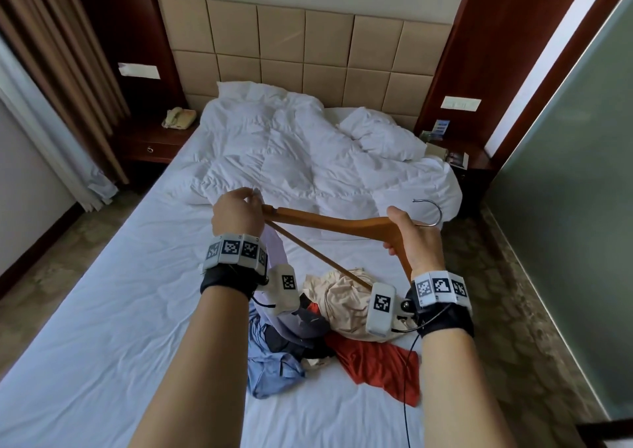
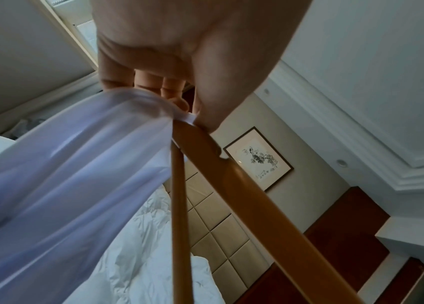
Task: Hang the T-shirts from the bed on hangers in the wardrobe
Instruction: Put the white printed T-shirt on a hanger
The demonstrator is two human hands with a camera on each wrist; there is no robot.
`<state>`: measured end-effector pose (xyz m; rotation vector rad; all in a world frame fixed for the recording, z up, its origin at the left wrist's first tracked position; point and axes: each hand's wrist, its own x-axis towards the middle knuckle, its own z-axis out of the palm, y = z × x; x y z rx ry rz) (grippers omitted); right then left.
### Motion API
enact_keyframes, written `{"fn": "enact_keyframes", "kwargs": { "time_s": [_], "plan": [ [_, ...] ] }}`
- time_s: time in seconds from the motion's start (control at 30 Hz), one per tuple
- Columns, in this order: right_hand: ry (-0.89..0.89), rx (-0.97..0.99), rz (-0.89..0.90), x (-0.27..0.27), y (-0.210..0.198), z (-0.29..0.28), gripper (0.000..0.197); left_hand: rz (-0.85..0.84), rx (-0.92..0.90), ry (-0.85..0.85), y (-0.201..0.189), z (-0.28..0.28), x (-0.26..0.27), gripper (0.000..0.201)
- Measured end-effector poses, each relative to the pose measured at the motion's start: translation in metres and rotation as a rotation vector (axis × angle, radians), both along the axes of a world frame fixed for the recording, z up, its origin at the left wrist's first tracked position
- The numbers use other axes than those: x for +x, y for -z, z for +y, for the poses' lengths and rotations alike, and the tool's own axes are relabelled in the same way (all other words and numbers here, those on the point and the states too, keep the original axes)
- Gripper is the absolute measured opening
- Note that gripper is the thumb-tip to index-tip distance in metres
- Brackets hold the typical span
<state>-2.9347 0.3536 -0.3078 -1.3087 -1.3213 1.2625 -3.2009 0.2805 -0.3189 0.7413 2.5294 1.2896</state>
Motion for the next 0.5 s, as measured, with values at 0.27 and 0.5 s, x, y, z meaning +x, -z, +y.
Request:
{"fn": "enact_keyframes", "kwargs": {
  "time_s": [0.27, 0.5],
  "plan": [
    [0.021, 0.042, -0.055, 0.007, 0.0, 0.002, 0.032, 0.051, 0.018, -0.108, 0.002, -0.001, 0.003, 0.028],
    [-0.048, 0.055, -0.116, -0.002, 0.008, 0.002, 0.039, 0.09, -0.026, 0.178, -0.002, 0.009, 0.017, 0.024]
  ]
}}
